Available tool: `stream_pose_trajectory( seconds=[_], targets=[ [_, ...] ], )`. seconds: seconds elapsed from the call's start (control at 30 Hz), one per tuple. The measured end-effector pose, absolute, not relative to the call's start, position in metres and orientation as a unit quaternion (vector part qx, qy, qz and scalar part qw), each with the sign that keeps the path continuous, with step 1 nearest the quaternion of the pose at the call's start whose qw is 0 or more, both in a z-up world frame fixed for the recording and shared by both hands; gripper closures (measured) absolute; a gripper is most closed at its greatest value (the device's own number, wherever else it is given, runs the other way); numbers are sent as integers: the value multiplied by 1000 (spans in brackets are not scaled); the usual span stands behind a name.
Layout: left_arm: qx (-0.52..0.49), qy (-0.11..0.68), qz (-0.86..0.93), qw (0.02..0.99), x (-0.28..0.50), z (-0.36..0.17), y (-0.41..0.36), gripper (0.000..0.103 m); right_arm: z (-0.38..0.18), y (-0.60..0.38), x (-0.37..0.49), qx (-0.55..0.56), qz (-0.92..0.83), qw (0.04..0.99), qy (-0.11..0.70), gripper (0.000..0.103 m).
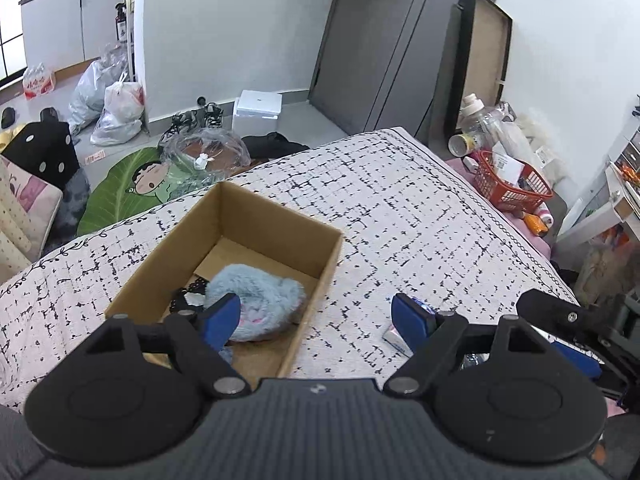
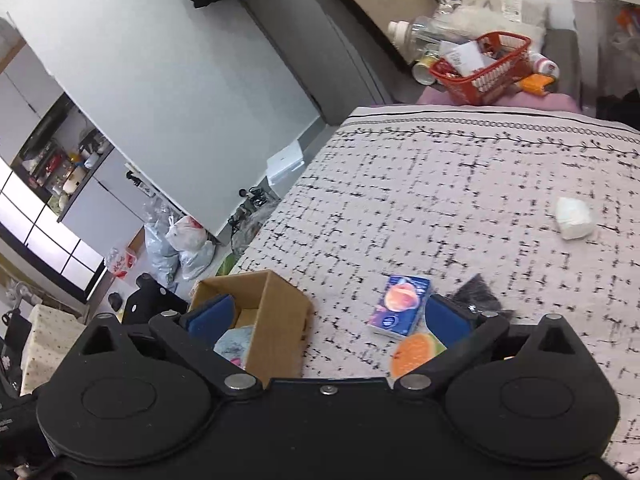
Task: Organize soft objects
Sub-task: 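Move the left gripper to the burger plush while the right gripper approaches the black bag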
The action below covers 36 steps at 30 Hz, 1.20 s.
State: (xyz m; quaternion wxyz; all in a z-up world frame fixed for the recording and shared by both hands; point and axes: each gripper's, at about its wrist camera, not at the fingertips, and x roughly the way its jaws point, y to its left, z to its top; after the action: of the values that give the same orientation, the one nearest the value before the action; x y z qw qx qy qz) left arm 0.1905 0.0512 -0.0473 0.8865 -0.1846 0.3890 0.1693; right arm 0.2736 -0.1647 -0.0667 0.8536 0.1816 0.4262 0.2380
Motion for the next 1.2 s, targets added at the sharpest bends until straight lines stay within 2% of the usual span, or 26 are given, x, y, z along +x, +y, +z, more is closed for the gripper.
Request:
stream_pose_trajectory(
  seconds=[0.7,1.2],
  targets=[
    [-154,392,133,897,206,-44,-25,22,-82,-260,285,260,218,836,431,0],
    [-165,421,118,884,227,-76,-54,22,-107,-285,297,277,189,824,456,0]
  ],
)
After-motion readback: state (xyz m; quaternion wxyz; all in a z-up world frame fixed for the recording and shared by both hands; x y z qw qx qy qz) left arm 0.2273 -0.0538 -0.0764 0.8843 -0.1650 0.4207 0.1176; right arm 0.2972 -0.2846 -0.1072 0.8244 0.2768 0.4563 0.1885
